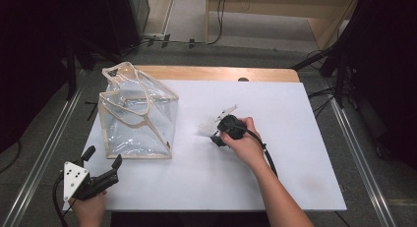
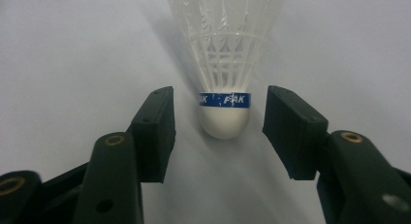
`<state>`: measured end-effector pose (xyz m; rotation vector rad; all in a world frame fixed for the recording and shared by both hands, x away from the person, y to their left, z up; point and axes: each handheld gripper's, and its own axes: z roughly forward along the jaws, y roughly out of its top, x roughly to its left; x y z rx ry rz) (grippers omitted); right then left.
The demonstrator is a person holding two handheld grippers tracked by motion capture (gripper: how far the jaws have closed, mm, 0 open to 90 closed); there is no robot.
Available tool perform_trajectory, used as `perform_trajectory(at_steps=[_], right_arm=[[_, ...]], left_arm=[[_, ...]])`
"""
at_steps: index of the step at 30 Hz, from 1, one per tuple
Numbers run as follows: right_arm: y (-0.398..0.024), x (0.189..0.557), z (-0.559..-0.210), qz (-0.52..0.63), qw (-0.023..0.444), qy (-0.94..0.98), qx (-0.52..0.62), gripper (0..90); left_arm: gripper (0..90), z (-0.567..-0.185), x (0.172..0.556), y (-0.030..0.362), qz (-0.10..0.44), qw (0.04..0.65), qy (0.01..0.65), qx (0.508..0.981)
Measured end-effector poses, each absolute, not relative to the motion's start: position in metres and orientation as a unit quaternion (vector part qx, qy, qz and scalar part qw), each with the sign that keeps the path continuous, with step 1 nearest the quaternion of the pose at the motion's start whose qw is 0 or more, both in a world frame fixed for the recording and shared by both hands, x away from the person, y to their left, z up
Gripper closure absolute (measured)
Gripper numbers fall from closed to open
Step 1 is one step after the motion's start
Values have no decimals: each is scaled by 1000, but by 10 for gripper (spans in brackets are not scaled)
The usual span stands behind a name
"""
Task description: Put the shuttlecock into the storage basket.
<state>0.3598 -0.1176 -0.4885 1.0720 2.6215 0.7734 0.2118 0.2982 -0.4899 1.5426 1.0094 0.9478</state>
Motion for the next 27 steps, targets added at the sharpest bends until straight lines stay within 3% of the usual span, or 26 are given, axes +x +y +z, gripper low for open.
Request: perform_trajectory(at_steps=[10,13,27], right_arm=[[-113,363,-491,246,93,894,362,552],[-114,364,-491,246,98,890,371,619],[-120,361,-478,271,102,883,369,623]], left_arm=[[133,-490,212,298,394,510,419,640],[133,-490,212,298,394,510,419,640],[132,-490,212,298,394,509,419,640]])
